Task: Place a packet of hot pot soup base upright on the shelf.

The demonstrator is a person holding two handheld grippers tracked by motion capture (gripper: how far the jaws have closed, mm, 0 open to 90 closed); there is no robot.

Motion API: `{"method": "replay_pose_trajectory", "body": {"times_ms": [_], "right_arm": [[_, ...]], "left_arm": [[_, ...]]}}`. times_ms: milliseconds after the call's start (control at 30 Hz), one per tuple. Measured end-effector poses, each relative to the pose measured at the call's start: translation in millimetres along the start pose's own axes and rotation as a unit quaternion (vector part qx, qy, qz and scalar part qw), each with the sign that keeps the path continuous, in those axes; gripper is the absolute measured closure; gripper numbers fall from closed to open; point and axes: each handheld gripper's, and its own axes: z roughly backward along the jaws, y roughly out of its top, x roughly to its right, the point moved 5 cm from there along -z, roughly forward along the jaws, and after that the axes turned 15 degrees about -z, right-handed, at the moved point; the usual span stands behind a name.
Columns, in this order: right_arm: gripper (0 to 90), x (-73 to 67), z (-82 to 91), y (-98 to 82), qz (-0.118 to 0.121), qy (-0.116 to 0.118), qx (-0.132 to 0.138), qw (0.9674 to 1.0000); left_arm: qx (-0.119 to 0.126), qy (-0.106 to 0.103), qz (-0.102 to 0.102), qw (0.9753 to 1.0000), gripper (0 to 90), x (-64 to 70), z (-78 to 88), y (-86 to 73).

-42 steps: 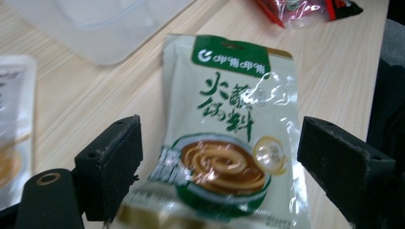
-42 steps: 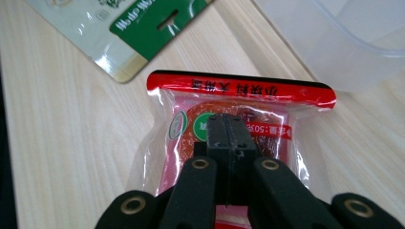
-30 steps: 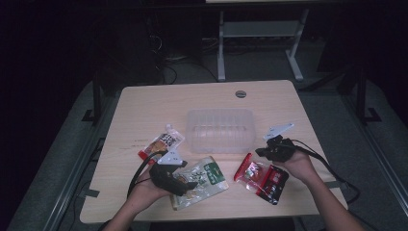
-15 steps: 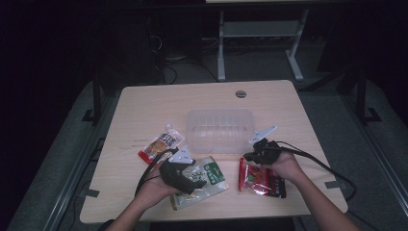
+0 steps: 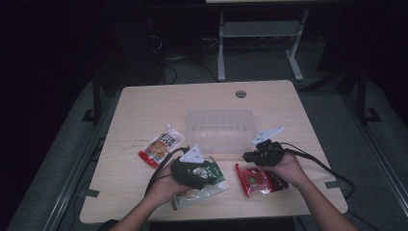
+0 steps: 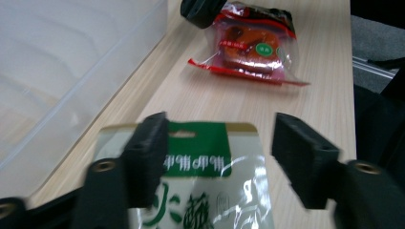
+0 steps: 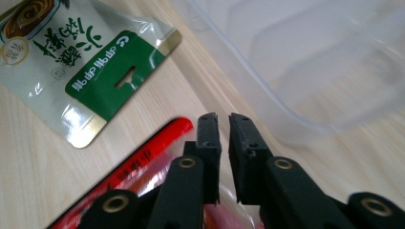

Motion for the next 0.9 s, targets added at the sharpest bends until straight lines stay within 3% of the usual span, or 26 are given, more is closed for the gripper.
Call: {"method": "replay_pose_trajectory", "body": {"times_ms": [33, 133, 167, 233, 433, 500, 567, 667, 700, 900], "right_arm": [[74.9, 3.3, 8.5, -4.0, -0.013, -0.007, 0.004, 0.9999], [69.5, 7.6, 17.2, -8.8, -0.021, -0.013, 0.011, 0.9996], [66.8, 9.6, 20.9, -11.7, -0.031, -0.016, 0.015, 0.9993], [59.1, 16.6, 30.5, -21.3, -0.048, -0.03, 0.018, 0.9982], [48.1, 28.6, 45.9, -35.4, -0.074, -0.054, 0.026, 0.9955], [43.4, 36.5, 56.1, -45.5, -0.103, -0.061, 0.03, 0.9924], [40.0, 41.2, 61.8, -50.7, -0.116, -0.066, 0.038, 0.9904], [37.3, 45.4, 67.6, -55.3, -0.119, -0.069, 0.04, 0.9896], [36.1, 48.1, 73.4, -59.5, -0.129, -0.07, 0.045, 0.9881], [34.0, 59.6, 86.6, -72.7, -0.141, -0.079, 0.056, 0.9853]], "left_arm": [[0.003, -0.007, 0.001, 1.0, 54.1, 0.5, -5.0, 3.4], [0.003, -0.015, -0.001, 0.9999, 70.6, 1.5, -11.3, 7.5], [0.0, -0.02, -0.005, 0.9998, 70.6, 1.8, -14.9, 10.0], [0.001, -0.029, -0.007, 0.9995, 87.6, 2.1, -20.9, 14.3], [0.003, -0.051, -0.016, 0.9986, 89.8, 1.9, -44.6, 29.0], [0.002, -0.057, -0.023, 0.9981, 89.8, 4.1, -57.6, 35.3], [0.001, -0.059, -0.026, 0.9979, 89.8, 4.9, -61.2, 37.1], [0.001, -0.064, -0.032, 0.9974, 89.8, 7.0, -70.9, 41.8], [-0.002, -0.065, -0.034, 0.9973, 89.8, 7.3, -76.7, 43.0], [-0.014, -0.072, -0.035, 0.9967, 89.8, 9.1, -89.5, 39.2]]}}
